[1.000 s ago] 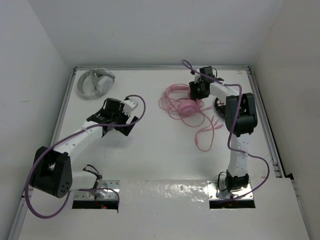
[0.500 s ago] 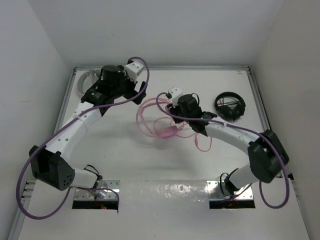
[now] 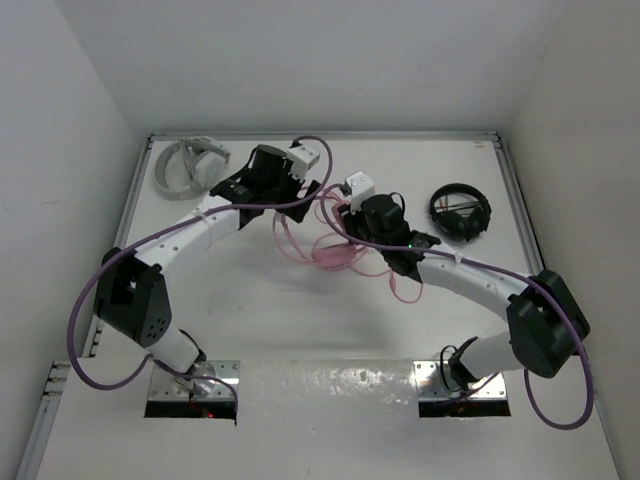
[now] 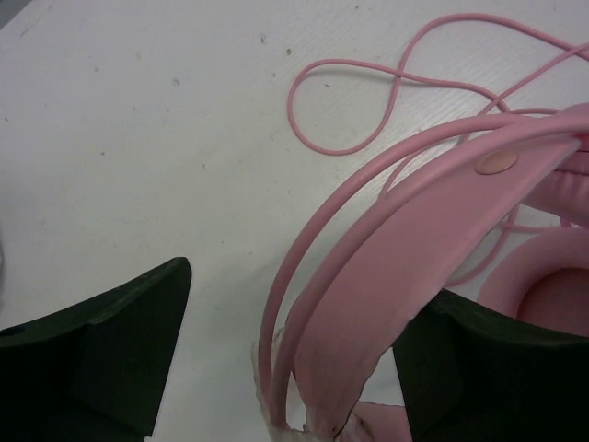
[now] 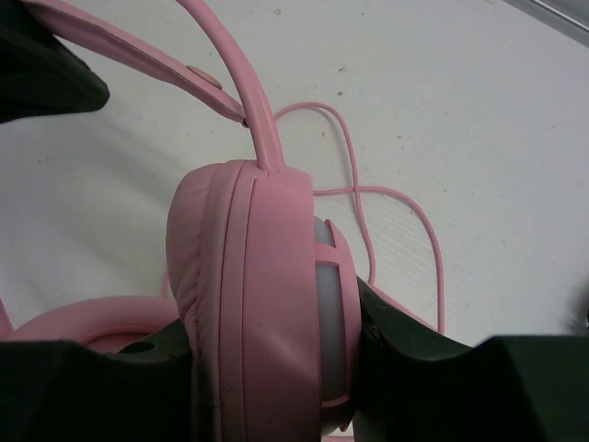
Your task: Wrap the headphones
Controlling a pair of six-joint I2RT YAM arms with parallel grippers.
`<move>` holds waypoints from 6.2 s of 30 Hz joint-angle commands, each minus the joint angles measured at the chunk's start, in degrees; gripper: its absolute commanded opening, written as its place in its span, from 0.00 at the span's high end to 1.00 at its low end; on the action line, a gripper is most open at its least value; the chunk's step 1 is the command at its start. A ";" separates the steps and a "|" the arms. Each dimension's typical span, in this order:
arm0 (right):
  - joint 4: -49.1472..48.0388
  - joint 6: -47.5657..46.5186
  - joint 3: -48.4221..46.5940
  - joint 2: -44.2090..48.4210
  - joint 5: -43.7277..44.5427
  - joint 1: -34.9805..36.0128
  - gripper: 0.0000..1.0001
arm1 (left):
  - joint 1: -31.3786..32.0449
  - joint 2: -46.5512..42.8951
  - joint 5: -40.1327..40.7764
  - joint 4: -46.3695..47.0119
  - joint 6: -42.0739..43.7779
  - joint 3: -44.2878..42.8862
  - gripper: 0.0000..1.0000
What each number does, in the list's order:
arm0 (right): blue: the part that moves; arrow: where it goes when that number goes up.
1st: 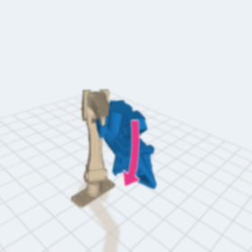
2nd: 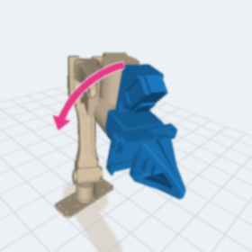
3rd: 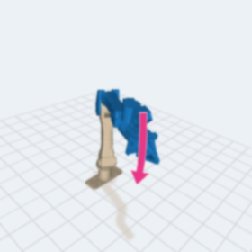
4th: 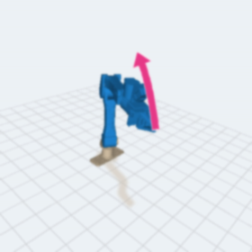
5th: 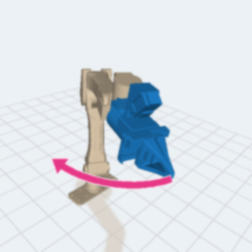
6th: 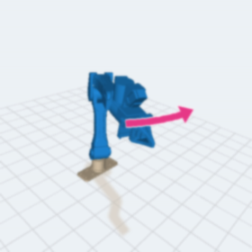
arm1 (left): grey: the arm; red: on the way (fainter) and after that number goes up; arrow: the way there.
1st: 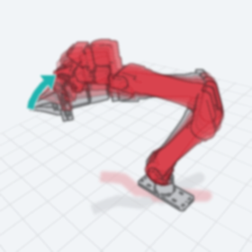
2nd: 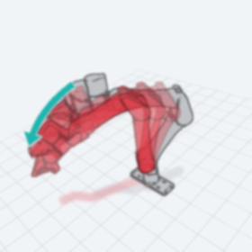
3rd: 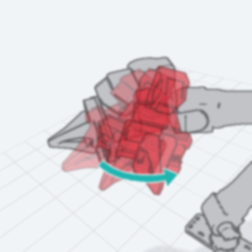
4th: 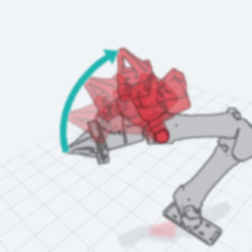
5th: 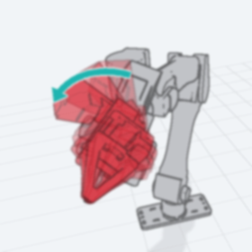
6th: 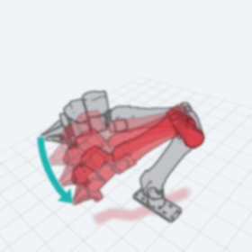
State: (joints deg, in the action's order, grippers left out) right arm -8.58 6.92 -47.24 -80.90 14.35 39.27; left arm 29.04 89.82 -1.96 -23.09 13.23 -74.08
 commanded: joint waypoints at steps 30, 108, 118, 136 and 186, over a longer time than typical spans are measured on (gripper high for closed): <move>-31.47 -12.20 12.44 9.56 -19.19 -1.12 0.01 | -26.66 -8.35 -27.65 -12.50 -17.27 -25.14 1.00; 17.40 -39.09 -40.50 -7.79 3.75 -10.59 0.89 | 5.42 -13.27 -3.48 -12.32 20.96 0.00 1.00; 14.04 -34.54 -30.38 -8.66 -22.68 -15.27 0.65 | 5.33 -14.06 -17.29 -20.50 12.71 -7.91 1.00; -6.80 -9.20 -3.48 -6.28 -36.93 -27.12 0.01 | -10.93 -3.96 -27.14 -25.78 -8.48 -48.33 1.00; -18.06 -27.13 9.54 -13.76 -11.63 9.86 1.00 | -26.40 15.65 -9.40 -6.45 -22.65 -57.23 1.00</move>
State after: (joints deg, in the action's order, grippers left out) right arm -29.23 -18.37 -37.01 -97.78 0.14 47.70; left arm 2.87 106.32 -20.40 -39.51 -9.87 -131.76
